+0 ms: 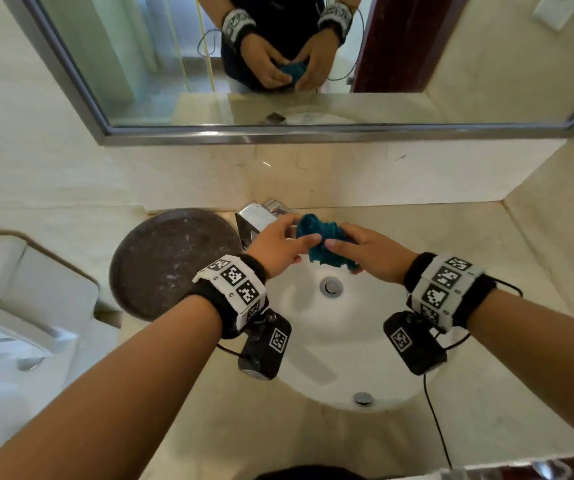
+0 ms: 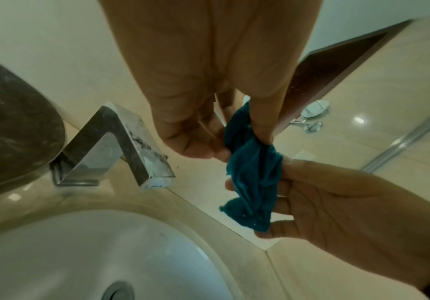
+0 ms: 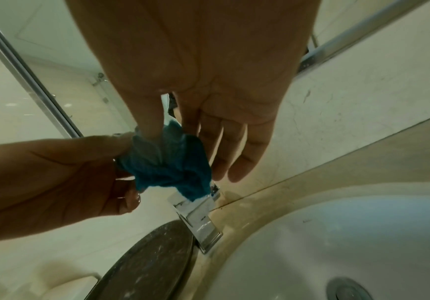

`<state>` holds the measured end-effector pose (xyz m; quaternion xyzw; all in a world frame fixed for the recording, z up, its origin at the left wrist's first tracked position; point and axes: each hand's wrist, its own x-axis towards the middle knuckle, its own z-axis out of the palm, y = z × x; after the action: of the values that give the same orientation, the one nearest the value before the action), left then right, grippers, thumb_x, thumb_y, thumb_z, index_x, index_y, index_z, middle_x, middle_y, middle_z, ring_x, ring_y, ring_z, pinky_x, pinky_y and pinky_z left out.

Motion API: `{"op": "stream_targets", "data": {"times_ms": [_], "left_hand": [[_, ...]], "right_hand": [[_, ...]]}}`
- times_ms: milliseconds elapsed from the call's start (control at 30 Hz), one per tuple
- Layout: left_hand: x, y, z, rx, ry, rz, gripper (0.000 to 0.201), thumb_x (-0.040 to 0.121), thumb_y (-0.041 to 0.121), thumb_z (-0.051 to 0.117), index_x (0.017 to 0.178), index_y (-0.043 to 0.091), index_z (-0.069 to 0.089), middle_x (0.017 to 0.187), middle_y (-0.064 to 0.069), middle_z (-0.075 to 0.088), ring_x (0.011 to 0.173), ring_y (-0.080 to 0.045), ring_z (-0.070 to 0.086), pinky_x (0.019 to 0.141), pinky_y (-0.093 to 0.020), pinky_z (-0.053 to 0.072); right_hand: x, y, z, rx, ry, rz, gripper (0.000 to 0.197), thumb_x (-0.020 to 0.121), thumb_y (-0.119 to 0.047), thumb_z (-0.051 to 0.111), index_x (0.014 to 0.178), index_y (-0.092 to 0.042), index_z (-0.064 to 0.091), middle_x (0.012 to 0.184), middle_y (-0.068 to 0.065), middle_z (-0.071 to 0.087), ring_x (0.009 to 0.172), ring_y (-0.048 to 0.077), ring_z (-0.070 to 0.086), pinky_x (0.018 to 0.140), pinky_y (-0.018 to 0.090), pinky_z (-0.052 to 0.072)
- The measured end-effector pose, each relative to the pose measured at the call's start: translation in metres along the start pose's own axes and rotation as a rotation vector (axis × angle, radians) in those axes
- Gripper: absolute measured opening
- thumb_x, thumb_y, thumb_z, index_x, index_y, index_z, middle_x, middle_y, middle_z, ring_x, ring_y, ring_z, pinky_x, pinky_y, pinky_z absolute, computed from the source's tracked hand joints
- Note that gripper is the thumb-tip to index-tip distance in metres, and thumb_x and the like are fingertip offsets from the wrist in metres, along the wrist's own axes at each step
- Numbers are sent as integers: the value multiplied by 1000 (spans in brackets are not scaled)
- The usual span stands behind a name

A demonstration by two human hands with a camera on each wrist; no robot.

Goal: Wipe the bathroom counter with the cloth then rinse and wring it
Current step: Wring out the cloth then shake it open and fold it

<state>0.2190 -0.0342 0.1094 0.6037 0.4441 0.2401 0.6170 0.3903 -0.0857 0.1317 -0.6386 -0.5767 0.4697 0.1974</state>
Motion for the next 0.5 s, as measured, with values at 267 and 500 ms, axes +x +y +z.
{"op": "stream_targets", "data": {"times_ms": [267, 500], "left_hand": [[-11, 18, -6, 84, 81, 93, 21, 87, 26, 65, 99, 15, 52, 82, -2, 59, 71, -14, 60, 68, -30, 50], [-30, 36, -4, 62, 137, 79, 15, 87, 27, 65, 86, 21, 51, 83, -8, 61, 68, -17, 59, 66, -32, 49]], "right_hand": [[-12, -23, 8, 131, 141, -60, 30, 94, -22, 53, 123, -16, 50, 112, 4, 62, 104, 21, 62, 87, 33, 53], [-24, -34, 5, -163, 185, -178, 43, 85, -25, 65, 127, -23, 51, 112, 1, 64, 101, 18, 62, 90, 34, 52]]}}
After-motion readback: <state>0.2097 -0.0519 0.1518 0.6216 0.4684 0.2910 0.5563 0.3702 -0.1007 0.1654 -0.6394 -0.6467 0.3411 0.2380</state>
